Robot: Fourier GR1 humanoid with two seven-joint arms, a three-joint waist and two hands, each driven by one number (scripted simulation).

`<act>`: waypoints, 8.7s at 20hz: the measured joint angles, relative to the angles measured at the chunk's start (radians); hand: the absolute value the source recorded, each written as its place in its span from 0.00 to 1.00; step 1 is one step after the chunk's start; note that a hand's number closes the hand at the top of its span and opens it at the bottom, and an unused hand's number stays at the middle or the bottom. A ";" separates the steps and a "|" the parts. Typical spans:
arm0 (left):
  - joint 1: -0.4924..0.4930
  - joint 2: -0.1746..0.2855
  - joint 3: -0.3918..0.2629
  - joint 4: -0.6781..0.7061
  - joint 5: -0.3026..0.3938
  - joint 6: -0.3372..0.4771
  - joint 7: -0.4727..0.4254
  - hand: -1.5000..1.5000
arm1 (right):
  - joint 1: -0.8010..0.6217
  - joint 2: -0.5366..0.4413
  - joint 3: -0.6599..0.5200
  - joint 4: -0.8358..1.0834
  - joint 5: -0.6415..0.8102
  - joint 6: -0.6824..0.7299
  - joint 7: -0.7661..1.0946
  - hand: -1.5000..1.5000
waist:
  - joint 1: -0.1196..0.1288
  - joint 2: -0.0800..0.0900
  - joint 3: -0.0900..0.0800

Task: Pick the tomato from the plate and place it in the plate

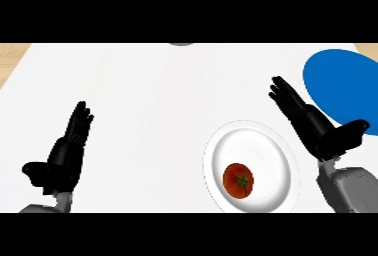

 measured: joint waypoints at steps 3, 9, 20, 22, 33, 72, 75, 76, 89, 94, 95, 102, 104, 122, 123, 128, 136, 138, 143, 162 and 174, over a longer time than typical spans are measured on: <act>0.009 -0.006 -0.007 0.024 0.011 -0.014 0.045 0.50 | -0.059 0.005 -0.031 0.011 -0.041 0.071 -0.066 1.00 | -0.007 -0.003 0.003; 0.038 -0.032 -0.047 0.104 0.071 -0.078 0.141 0.50 | -0.192 -0.058 -0.126 -0.001 0.009 0.127 -0.255 0.00 | -0.017 -0.002 0.003; -0.005 -0.069 -0.031 0.148 0.101 -0.144 0.201 0.50 | -0.153 -0.035 -0.244 0.321 0.030 0.306 -0.749 0.00 | -0.017 -0.012 0.012; -0.004 -0.072 -0.032 0.142 0.096 -0.142 0.208 0.50 | -0.152 -0.079 -0.233 0.326 0.076 0.319 -0.758 0.00 | -0.019 -0.014 0.011; 0.021 -0.060 -0.006 0.127 0.097 -0.169 0.212 0.50 | -0.089 -0.271 -0.066 0.089 0.374 0.323 -0.666 0.00 | -0.031 -0.019 0.009; 0.041 -0.170 0.095 0.103 -0.031 -0.250 0.257 0.50 | 0.157 0.076 0.191 -0.141 1.059 0.164 -0.339 0.00 | -0.023 -0.017 0.010; 0.035 -0.178 0.108 0.107 -0.036 -0.261 0.266 0.50 | 0.155 0.094 0.196 -0.113 1.090 0.165 -0.348 0.00 | -0.024 -0.016 0.009; 0.029 -0.194 0.098 0.113 -0.052 -0.247 0.264 0.50 | 0.156 0.099 0.197 -0.098 1.098 0.159 -0.358 0.00 | -0.024 -0.016 0.009; 0.030 -0.213 0.126 0.108 -0.077 -0.281 0.285 0.50 | 0.094 0.142 0.220 0.035 1.278 0.056 -0.463 1.00 | -0.025 -0.021 0.004; 0.036 -0.207 0.143 0.100 -0.073 -0.298 0.293 0.50 | 0.106 0.189 0.174 0.017 1.262 -0.014 -0.474 1.00 | -0.026 -0.018 0.006; 0.036 -0.206 0.145 0.101 -0.072 -0.300 0.291 0.50 | 0.090 0.221 0.146 0.026 1.264 -0.026 -0.416 1.00 | -0.025 -0.017 0.007; 0.046 -0.206 0.145 0.081 -0.079 -0.293 0.289 0.50 | -0.010 0.341 -0.090 0.084 1.348 -0.212 0.086 1.00 | -0.026 -0.009 0.005; 0.038 -0.206 0.143 0.083 -0.079 -0.296 0.291 0.50 | -0.067 0.352 -0.125 0.094 1.402 -0.282 0.227 1.00 | -0.016 -0.008 0.004; 0.023 -0.228 0.139 0.115 -0.092 -0.305 0.271 0.50 | -0.418 0.328 -0.327 0.376 1.610 -0.844 0.795 1.00 | -0.007 -0.010 0.010; 0.022 -0.229 0.140 0.111 -0.092 -0.304 0.280 0.50 | -0.414 0.315 -0.341 0.393 1.605 -0.865 0.779 1.00 | -0.009 -0.010 0.010; 0.023 -0.238 0.142 0.120 -0.100 -0.302 0.262 0.50 | -0.411 0.213 -0.430 0.505 1.552 -0.964 0.688 1.00 | -0.011 -0.010 0.012; 0.021 -0.225 0.156 0.115 -0.089 -0.329 0.271 0.50 | -0.442 0.013 -0.546 0.719 1.281 -1.074 0.430 1.00 | -0.002 -0.006 0.012; 0.016 -0.225 0.157 0.102 -0.089 -0.324 0.293 0.50 | -0.446 -0.030 -0.573 0.768 1.205 -1.085 0.354 1.00 | 0.001 -0.005 0.012; 0.002 -0.239 0.149 0.116 -0.105 -0.319 0.284 0.50 | -0.474 -0.110 -0.639 0.890 1.044 -1.084 0.164 1.00 | 0.010 0.000 0.013; -0.004 -0.255 0.139 0.107 -0.111 -0.324 0.284 0.50 | -0.496 -0.224 -0.898 1.120 0.730 -0.749 -0.239 0.00 | 0.027 0.012 0.017; 0.032 -0.242 0.165 0.105 -0.106 -0.338 0.263 0.50 | -0.411 -0.253 -1.069 1.162 0.483 -0.488 -0.497 0.00 | -0.004 -0.007 0.012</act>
